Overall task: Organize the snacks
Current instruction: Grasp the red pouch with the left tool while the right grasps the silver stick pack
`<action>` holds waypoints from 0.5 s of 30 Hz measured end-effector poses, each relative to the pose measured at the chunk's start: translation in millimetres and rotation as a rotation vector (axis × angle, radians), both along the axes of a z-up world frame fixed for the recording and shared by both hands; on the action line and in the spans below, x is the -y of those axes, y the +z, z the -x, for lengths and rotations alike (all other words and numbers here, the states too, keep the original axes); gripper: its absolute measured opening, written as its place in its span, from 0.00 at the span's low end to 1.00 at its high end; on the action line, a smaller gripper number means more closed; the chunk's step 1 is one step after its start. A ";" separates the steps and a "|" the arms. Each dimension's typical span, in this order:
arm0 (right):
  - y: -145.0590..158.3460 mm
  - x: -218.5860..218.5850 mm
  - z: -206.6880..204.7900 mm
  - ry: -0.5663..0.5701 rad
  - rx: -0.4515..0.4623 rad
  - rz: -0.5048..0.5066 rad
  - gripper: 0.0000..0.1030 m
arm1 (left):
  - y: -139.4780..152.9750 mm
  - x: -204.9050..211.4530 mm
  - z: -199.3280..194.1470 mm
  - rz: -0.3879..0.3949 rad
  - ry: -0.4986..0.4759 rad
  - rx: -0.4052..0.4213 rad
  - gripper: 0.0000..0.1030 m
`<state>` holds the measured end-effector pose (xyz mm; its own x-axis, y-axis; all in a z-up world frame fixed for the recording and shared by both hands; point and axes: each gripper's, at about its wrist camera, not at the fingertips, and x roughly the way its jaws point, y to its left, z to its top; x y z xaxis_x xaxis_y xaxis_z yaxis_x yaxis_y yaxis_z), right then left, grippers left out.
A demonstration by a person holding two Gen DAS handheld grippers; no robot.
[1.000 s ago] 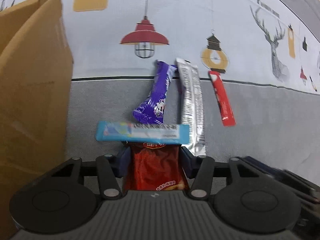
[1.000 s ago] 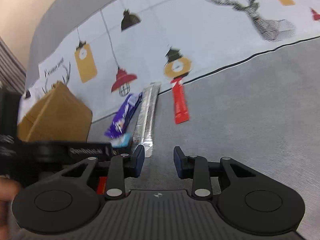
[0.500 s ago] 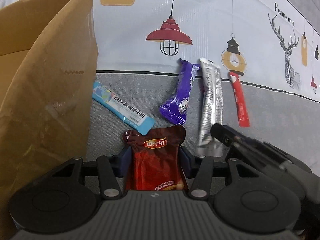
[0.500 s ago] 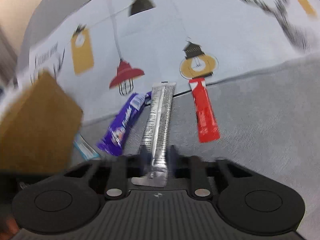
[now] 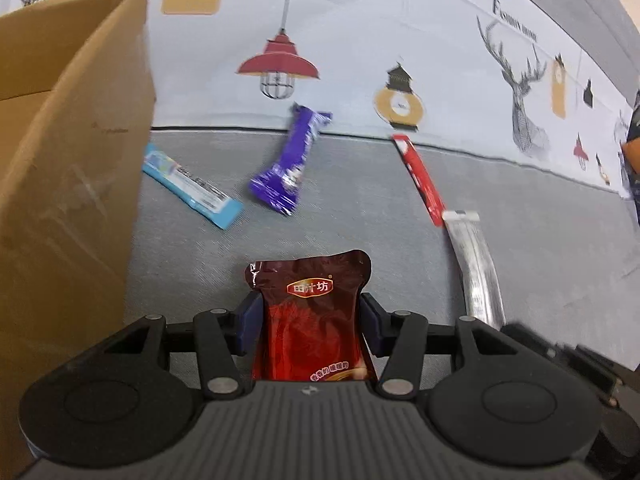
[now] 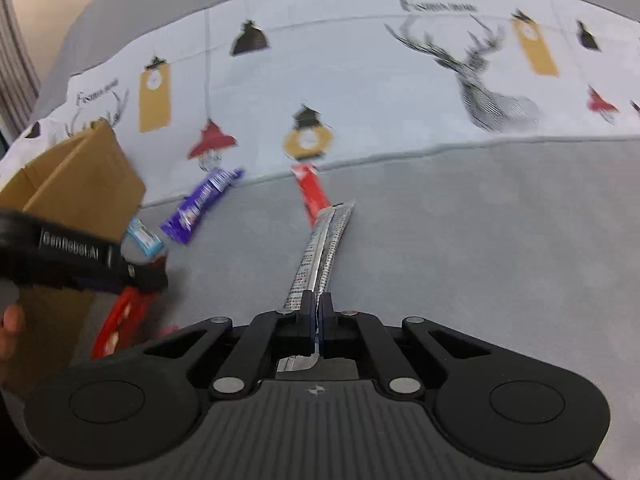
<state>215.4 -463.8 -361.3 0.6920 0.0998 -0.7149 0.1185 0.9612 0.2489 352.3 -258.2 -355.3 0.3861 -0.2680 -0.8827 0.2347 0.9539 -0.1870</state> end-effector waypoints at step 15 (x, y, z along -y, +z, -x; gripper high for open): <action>-30.6 -29.1 -37.1 0.070 -0.045 0.189 0.19 | -28.8 19.5 6.7 -0.122 -0.082 0.057 0.59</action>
